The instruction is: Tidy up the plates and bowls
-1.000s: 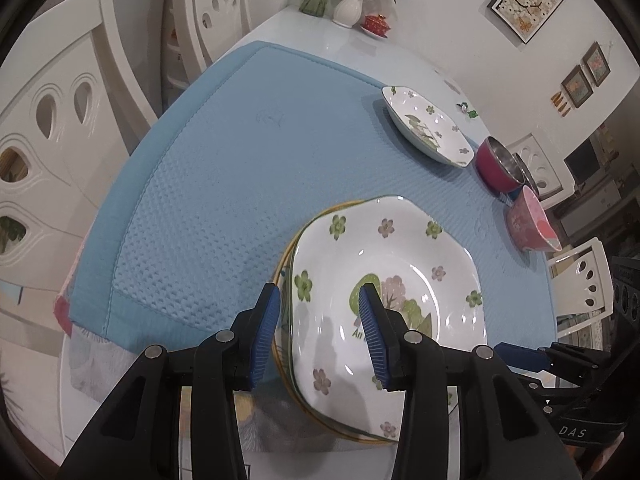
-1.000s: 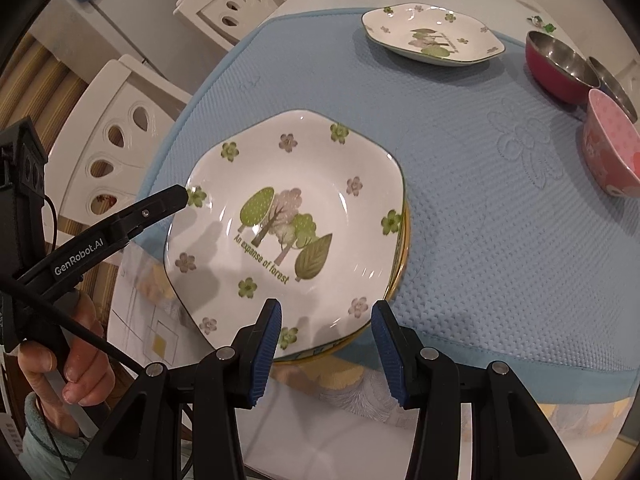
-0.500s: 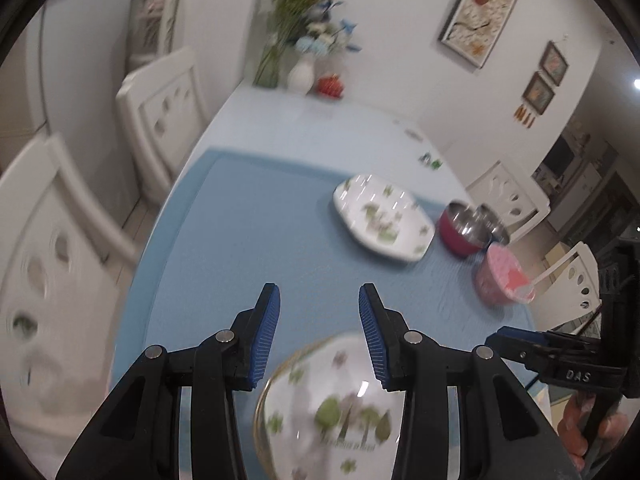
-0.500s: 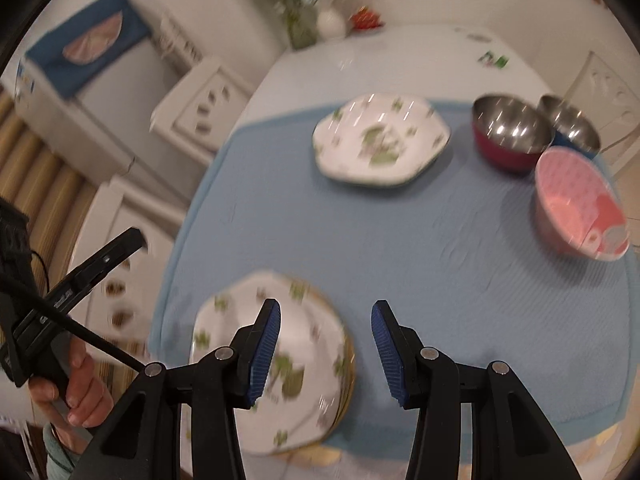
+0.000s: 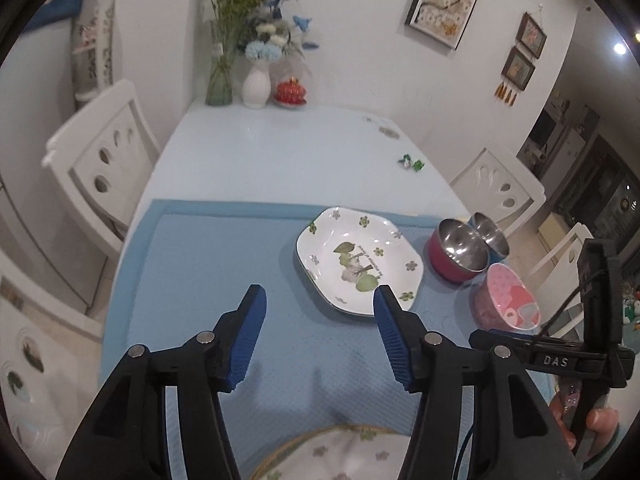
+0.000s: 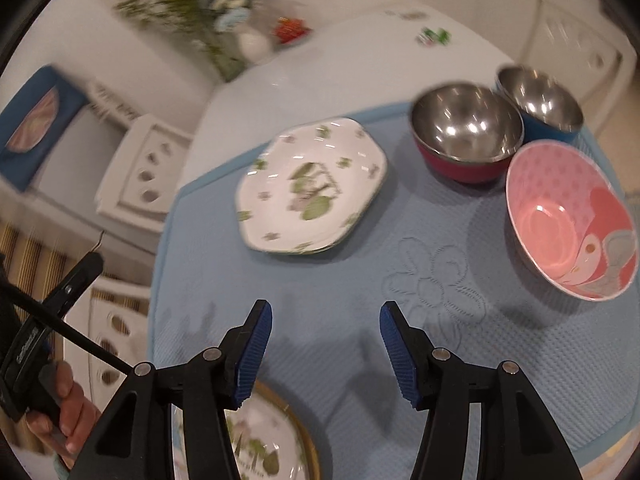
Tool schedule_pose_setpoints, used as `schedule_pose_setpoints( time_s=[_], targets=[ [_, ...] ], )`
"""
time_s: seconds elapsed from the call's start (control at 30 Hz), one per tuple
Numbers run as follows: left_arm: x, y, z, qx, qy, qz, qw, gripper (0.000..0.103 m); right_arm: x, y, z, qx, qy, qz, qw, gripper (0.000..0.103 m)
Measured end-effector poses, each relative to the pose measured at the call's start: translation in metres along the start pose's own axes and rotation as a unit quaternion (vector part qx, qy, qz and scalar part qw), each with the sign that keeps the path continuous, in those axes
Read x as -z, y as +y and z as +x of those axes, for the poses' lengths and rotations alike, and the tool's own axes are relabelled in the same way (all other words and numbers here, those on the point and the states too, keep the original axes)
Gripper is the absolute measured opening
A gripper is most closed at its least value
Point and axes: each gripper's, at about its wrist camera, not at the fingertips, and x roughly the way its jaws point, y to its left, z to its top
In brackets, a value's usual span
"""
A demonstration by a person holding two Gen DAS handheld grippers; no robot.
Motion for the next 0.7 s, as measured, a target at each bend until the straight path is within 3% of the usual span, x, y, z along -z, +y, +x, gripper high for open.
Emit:
schedule_pose_setpoints(
  time_s=[0.17,0.43,0.7],
  targets=[
    [-0.010,0.007,0.054,-0.010,0.039,0.001,0.9992,0.054,-0.024,-0.022,0.036,0.020,0.006,0.034,0.999,0.054],
    [-0.010,0.013,0.139,-0.006,0.096,0.001,0.9954,0.054,-0.057,-0.033,0.080,0.055,-0.006,0.023,0.998,0.054],
    [-0.002,0.015,0.186,0.001,0.135,-0.001,0.9908,0.053,-0.071,-0.029,0.110,0.060,-0.007,0.006,0.998,0.047]
  ],
)
